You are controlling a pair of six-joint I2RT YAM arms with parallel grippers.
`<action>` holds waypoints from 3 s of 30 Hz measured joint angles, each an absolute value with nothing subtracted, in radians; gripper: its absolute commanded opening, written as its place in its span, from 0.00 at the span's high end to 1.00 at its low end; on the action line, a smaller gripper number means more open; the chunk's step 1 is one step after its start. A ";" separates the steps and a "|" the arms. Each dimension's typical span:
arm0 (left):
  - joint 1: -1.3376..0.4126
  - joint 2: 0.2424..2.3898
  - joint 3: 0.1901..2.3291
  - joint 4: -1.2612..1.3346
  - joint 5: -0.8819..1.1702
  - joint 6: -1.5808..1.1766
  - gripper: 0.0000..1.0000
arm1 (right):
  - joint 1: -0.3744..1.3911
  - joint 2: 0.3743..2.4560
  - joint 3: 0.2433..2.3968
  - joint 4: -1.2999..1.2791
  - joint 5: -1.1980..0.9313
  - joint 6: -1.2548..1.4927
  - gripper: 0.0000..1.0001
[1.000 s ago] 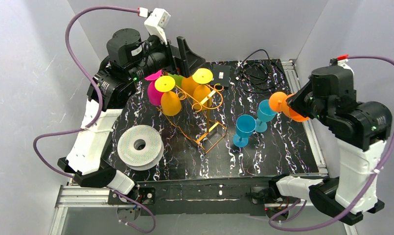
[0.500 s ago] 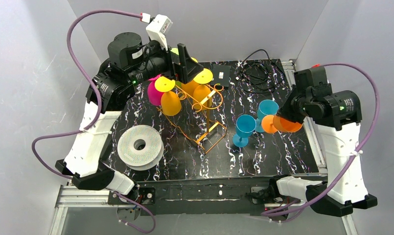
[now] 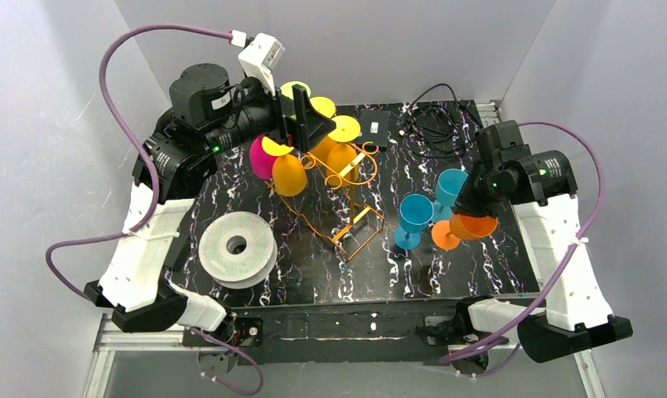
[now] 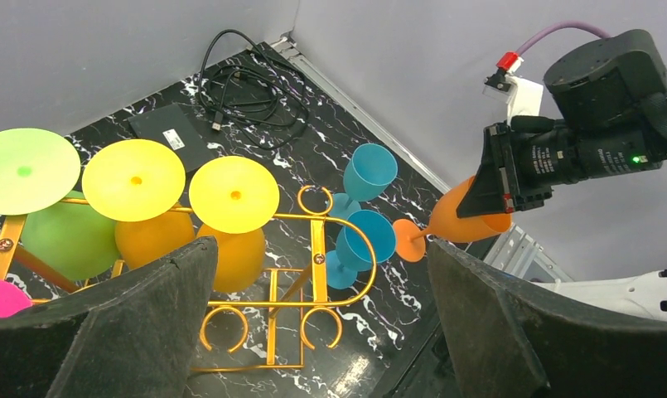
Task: Take the wine glass off the wine glass rack
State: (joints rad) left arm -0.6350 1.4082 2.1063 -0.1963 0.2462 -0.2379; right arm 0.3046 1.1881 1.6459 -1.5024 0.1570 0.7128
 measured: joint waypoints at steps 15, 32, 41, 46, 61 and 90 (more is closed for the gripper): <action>-0.635 1.405 2.106 -0.214 0.242 -0.231 0.02 | 0.273 1.220 1.493 -1.377 0.159 0.669 0.99; -0.635 1.405 2.102 -0.220 0.224 -0.236 0.02 | 0.242 1.292 1.395 -1.241 0.159 0.612 0.99; -0.635 1.407 2.102 -0.220 0.224 -0.237 0.02 | 0.237 1.354 1.371 -1.197 0.150 0.590 0.99; -0.635 1.414 2.102 -0.219 0.223 -0.239 0.02 | 0.236 1.369 1.370 -1.193 0.146 0.579 0.99; -0.635 1.422 2.102 -0.223 0.217 -0.235 0.02 | 0.235 1.410 1.370 -1.180 0.115 0.567 0.78; -0.635 1.423 2.103 -0.222 0.217 -0.249 0.02 | 0.235 1.349 1.568 -1.295 0.103 0.574 0.37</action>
